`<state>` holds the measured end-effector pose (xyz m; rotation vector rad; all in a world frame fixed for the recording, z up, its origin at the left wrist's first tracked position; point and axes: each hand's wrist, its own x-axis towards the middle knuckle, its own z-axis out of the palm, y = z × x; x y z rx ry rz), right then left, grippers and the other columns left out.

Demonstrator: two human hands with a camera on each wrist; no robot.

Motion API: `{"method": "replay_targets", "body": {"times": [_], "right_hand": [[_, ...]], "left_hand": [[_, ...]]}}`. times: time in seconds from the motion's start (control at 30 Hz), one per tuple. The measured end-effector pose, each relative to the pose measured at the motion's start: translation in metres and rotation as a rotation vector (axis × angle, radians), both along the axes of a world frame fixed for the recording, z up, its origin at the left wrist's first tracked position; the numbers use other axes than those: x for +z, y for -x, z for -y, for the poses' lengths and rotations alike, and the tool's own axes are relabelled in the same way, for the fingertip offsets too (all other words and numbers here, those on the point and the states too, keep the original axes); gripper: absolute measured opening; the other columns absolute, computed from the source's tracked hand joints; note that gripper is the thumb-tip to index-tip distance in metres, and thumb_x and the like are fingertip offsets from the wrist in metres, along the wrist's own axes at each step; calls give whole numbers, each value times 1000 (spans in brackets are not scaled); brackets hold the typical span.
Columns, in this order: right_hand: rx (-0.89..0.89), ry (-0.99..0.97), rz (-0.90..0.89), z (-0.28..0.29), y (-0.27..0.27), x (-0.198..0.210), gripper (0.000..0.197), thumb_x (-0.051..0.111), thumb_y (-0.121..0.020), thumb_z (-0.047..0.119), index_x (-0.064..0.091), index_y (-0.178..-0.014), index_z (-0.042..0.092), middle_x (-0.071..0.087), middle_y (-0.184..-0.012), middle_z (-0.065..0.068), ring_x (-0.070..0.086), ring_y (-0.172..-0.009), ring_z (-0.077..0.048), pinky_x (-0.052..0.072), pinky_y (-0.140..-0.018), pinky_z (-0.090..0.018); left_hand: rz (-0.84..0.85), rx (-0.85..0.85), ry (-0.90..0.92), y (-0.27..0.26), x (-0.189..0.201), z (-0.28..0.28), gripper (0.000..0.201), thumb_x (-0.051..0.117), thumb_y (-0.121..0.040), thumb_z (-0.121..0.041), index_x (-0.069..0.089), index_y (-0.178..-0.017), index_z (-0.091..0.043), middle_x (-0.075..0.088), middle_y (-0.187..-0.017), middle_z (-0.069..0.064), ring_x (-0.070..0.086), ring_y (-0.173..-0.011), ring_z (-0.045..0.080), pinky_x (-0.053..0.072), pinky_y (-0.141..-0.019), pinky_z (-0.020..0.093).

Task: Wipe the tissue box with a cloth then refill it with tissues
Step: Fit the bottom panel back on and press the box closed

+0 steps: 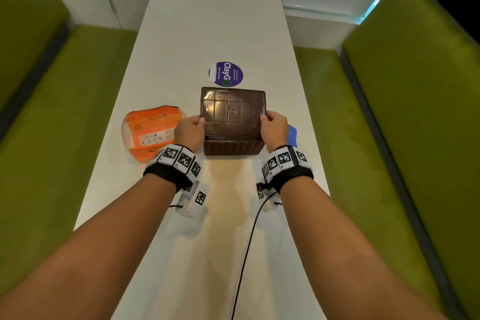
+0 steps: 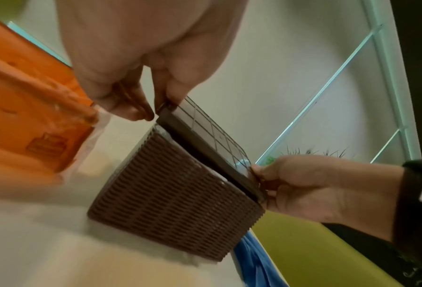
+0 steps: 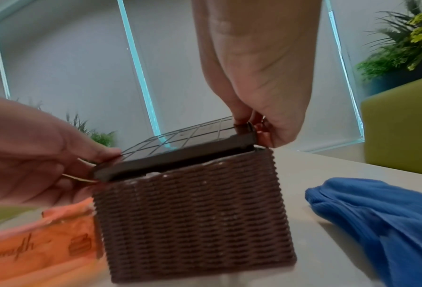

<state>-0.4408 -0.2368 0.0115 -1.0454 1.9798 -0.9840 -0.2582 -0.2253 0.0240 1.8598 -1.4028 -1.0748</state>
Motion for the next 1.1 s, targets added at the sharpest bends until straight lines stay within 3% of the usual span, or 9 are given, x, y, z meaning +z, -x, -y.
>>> {"method": "replay_targets", "body": {"times": [0.1, 0.17, 0.27, 0.37, 0.53, 0.67, 0.8, 0.93, 1.1], "right_hand": [[-26, -7, -9, -3, 1, -7, 30, 47, -96, 18, 66, -115, 4, 69, -107, -11, 59, -95, -21, 52, -91, -33], [-50, 13, 15, -4, 1, -9, 31, 49, -96, 19, 66, -118, 5, 69, -112, -14, 63, -103, -26, 53, -93, -38], [-62, 28, 77, -6, 2, -7, 30, 50, -95, 16, 66, -116, 3, 70, -111, -16, 64, -102, -29, 54, -93, -39], [-47, 17, 129, -10, 5, -8, 29, 48, -95, 16, 67, -115, 5, 70, -109, -13, 64, -105, -29, 52, -95, -40], [-14, -27, 223, -18, 5, -13, 36, 49, -96, 20, 58, -129, 7, 65, -124, -11, 59, -117, -25, 46, -105, -39], [88, -76, 178, -15, 6, -8, 40, 44, -96, 13, 50, -136, 11, 62, -128, -11, 59, -116, -26, 47, -104, -40], [195, -175, 43, -11, 6, 4, 52, 36, -98, 8, 26, -149, 15, 52, -136, -13, 54, -120, -29, 45, -104, -36], [223, -275, -308, -12, -12, 0, 56, 32, -97, 9, 15, -151, 16, 37, -144, -20, 44, -124, -39, 39, -102, -44], [147, -114, 117, -18, -9, -4, 50, 29, -98, 7, 26, -147, 17, 48, -137, -19, 51, -122, -36, 43, -104, -46]], "left_hand": [[14, 79, -28, 5, -4, -5, 28, 43, -100, -22, 66, -88, -11, 54, -68, 1, 50, -81, 21, 32, -71, 24], [2, 115, -24, 8, -4, -8, 30, 46, -99, -22, 71, -96, -5, 55, -66, -3, 51, -83, 19, 33, -74, 23], [-9, 158, -14, 7, -2, -11, 30, 53, -96, -21, 67, -114, -1, 71, -106, 12, 60, -99, 24, 36, -80, 22], [-44, 195, -17, 4, -5, -11, 29, 60, -91, -22, 69, -111, -3, 71, -111, 13, 65, -103, 27, 48, -86, 28], [-245, 308, -88, 3, -13, -12, 24, 67, -86, -15, 71, -105, 1, 72, -102, 15, 67, -84, 25, 59, -73, 32], [-212, 323, -71, 3, -15, -13, 24, 70, -84, -14, 71, -102, 2, 70, -97, 11, 64, -80, 20, 52, -50, 12], [-7, 234, -91, 2, -9, -6, 27, 69, -86, -24, 72, -99, -1, 71, -99, 13, 63, -86, 21, 47, -74, 26], [70, 170, -54, 3, -10, -4, 26, 66, -88, -25, 72, -90, 0, 72, -92, 15, 67, -88, 28, 49, -78, 31], [-52, 176, -38, -3, -20, -7, 23, 66, -88, -24, 69, -78, -4, 68, -84, 10, 60, -77, 20, 54, -82, 34]]}}
